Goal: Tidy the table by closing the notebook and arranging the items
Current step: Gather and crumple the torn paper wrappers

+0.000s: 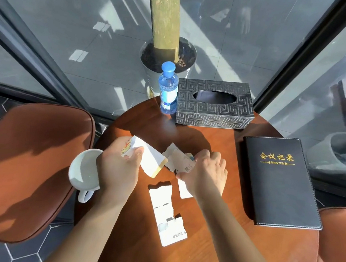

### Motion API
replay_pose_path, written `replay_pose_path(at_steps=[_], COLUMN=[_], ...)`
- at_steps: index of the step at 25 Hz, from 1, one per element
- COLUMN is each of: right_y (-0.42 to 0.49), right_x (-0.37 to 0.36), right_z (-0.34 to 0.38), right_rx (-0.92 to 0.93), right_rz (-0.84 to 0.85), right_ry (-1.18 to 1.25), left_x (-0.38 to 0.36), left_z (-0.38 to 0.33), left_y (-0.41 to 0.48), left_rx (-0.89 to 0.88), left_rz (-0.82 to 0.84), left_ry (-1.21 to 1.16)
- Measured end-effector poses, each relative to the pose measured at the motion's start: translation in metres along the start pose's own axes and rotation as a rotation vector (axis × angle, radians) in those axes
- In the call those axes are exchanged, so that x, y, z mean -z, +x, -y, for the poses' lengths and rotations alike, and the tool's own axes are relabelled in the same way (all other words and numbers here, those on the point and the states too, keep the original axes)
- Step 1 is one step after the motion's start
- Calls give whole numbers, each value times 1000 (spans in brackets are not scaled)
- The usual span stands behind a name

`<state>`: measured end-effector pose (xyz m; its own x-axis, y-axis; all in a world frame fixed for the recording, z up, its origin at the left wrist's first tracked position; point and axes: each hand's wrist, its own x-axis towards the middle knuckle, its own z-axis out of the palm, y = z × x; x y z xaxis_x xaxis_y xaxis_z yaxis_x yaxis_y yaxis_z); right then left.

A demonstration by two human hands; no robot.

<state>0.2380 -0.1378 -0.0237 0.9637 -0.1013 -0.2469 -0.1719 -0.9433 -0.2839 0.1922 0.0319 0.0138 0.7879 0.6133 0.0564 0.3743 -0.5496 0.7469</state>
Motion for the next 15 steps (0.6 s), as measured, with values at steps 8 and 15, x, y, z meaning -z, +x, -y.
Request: replay_pose_path(at_steps=[8, 15], right_y=[-33, -81], right_x=[24, 3], right_z=[-19, -17], right_rx=[-79, 193], right_rz=[114, 320], right_ry=[643, 380], left_x=[15, 29], left_z=[-3, -6], left_y=[-7, -8], left_rx=[-94, -233], left_rz=[-10, -47], left_ry=[55, 60])
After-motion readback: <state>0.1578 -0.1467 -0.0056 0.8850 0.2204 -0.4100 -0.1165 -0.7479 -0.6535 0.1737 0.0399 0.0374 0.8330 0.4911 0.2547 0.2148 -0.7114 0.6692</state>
